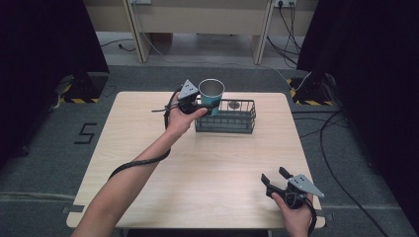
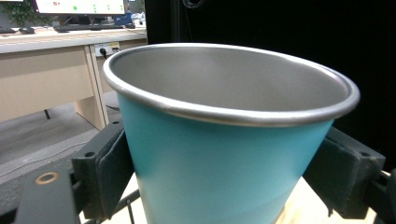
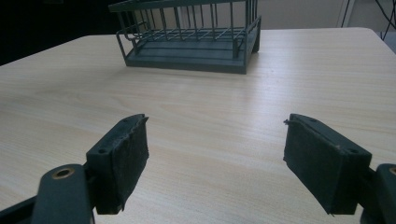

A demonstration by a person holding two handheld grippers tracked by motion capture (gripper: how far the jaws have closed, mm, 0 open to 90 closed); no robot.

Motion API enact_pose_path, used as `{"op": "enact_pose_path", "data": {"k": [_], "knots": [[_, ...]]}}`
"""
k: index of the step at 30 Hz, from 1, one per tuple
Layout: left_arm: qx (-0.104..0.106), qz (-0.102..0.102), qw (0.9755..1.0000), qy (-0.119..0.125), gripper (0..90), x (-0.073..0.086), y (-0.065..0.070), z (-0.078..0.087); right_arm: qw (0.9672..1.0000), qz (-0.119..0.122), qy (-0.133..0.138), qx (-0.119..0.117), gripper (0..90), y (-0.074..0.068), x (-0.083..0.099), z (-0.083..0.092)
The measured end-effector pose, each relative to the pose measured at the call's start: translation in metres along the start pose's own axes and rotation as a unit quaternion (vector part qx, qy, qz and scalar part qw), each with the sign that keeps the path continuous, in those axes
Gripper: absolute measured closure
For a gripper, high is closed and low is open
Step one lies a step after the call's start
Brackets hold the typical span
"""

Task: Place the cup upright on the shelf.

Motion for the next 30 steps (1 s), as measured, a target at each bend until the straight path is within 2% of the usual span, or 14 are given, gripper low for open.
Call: {"op": "enact_pose_path", "data": {"k": [14,30], "knots": [[-0.015,0.007,0.9997,-0.017,15.6,0.008,-0.008,-0.023,1.0000,-0.001,-0.002,-0.003,22.6,-0.001,0.000,0.001],[-0.019,0.025,0.9985,-0.044,15.5,0.029,0.000,-0.047,1.0000,-0.004,-0.004,-0.005,22.7,-0.001,0.001,0.001]]}}
Point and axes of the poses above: each handheld gripper's, and its own axes: z roughly backward along the jaws, x roughly out of its underside, y roughly to its right, the point moved 9 cm from there along -z, roughly forward along the jaws, and after that the axes turned 11 degrees about -z, right-handed, at the moved point
